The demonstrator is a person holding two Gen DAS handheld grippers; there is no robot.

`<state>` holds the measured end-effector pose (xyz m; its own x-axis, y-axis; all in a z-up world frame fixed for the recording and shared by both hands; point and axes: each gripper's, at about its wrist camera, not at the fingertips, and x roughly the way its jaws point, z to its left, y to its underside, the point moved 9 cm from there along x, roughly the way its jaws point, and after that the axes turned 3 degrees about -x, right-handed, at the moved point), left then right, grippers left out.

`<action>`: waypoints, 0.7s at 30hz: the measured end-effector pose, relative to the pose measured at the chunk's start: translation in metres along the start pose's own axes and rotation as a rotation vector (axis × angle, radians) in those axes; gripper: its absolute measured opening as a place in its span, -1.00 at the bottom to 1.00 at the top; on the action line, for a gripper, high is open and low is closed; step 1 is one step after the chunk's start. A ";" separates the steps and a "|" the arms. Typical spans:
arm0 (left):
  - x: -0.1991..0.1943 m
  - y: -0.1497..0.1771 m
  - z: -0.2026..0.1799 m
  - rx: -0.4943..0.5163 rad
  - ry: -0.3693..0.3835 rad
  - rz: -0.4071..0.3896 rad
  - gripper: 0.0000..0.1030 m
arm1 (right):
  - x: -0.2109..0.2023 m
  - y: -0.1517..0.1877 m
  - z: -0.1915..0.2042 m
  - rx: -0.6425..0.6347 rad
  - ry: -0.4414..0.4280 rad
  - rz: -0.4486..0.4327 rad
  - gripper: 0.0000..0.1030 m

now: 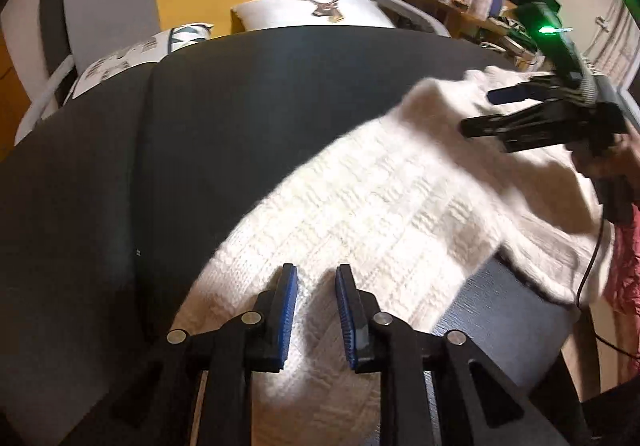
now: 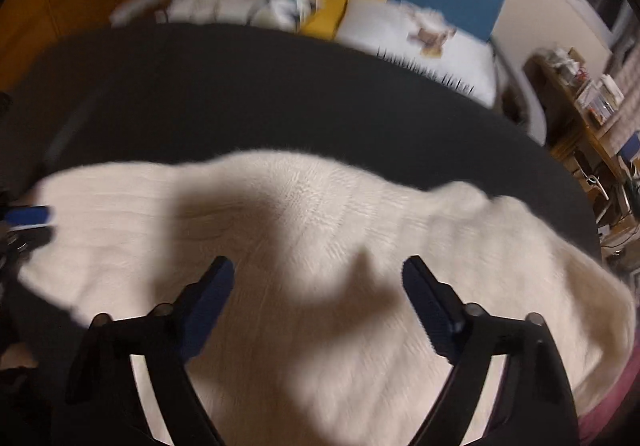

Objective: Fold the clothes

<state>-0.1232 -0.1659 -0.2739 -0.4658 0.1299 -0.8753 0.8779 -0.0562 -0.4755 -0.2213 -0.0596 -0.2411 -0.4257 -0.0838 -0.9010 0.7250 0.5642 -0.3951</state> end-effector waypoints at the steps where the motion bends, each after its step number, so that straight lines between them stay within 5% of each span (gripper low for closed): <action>1: 0.002 -0.006 0.007 -0.015 -0.027 -0.002 -0.60 | 0.011 -0.006 0.002 0.017 -0.002 0.009 0.62; 6: 0.015 -0.046 0.039 -0.065 -0.132 -0.007 -0.59 | 0.035 -0.042 -0.002 0.162 -0.041 -0.021 0.62; 9: 0.009 -0.056 0.058 -0.140 -0.171 0.021 -0.68 | 0.017 -0.049 -0.010 0.248 -0.158 -0.055 0.62; 11: -0.014 -0.061 0.051 -0.190 -0.095 -0.031 -0.69 | -0.019 -0.045 -0.017 0.290 -0.296 -0.132 0.62; 14: -0.040 -0.042 0.007 -0.263 0.207 -0.032 -0.67 | -0.084 -0.008 -0.036 0.317 -0.452 -0.224 0.63; 15: -0.048 -0.029 -0.013 -0.292 0.334 -0.014 -0.65 | -0.104 0.015 -0.043 0.324 -0.478 -0.239 0.63; 18: -0.051 0.023 -0.078 -0.336 0.560 0.076 -0.65 | -0.142 0.077 -0.061 0.368 -0.523 -0.252 0.63; 21: -0.042 0.053 -0.125 -0.363 0.645 0.151 -0.65 | -0.152 0.146 -0.071 0.445 -0.506 -0.209 0.63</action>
<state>-0.0433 -0.0502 -0.2514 -0.2783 0.7070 -0.6501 0.9604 0.1959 -0.1980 -0.0891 0.0935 -0.1487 -0.3548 -0.5865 -0.7281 0.8538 0.1139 -0.5079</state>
